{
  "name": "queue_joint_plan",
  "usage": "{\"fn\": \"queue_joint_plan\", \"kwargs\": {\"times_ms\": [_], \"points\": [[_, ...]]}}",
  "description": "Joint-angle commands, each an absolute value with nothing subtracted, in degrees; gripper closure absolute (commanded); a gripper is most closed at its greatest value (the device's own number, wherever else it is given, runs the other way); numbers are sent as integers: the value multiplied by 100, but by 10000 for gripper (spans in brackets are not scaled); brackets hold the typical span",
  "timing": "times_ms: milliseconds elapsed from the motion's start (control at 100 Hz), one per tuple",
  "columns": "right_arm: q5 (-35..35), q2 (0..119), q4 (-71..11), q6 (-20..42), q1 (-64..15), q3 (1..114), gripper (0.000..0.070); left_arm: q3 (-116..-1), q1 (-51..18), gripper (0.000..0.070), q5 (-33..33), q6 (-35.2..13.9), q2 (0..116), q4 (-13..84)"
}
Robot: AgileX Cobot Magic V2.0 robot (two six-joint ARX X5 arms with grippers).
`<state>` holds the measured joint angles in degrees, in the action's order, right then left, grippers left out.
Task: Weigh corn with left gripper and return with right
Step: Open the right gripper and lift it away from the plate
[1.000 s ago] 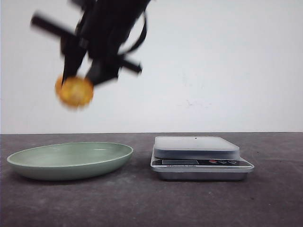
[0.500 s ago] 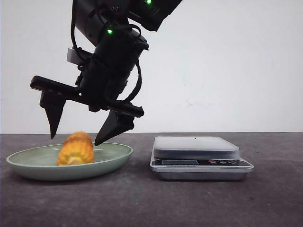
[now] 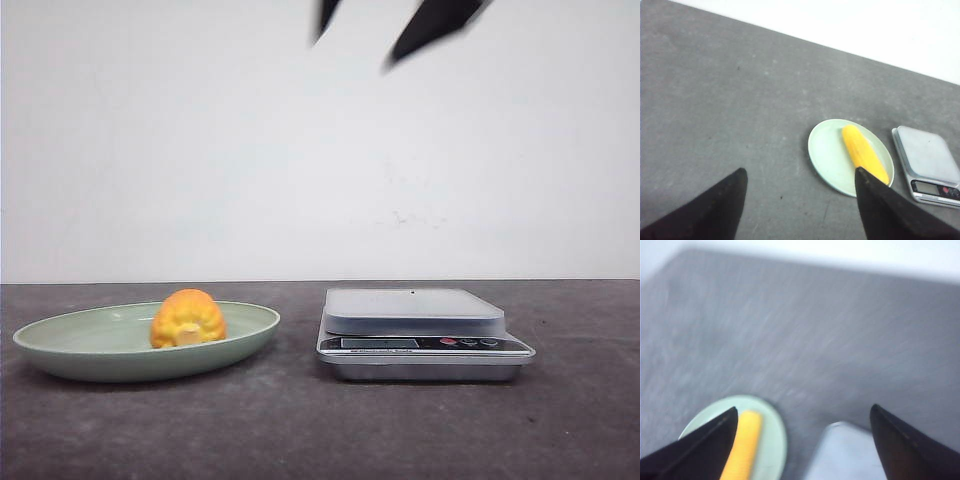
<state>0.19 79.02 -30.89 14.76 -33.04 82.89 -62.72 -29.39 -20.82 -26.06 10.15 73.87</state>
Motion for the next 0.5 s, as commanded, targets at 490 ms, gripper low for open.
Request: {"fn": "queue_joint_plan", "kwargs": {"times_ms": [490], "points": [[609, 2985, -5839, 1140, -2272, 7231, 166, -5699, -2958, 307, -1538, -2543, 1015, 6477]]}}
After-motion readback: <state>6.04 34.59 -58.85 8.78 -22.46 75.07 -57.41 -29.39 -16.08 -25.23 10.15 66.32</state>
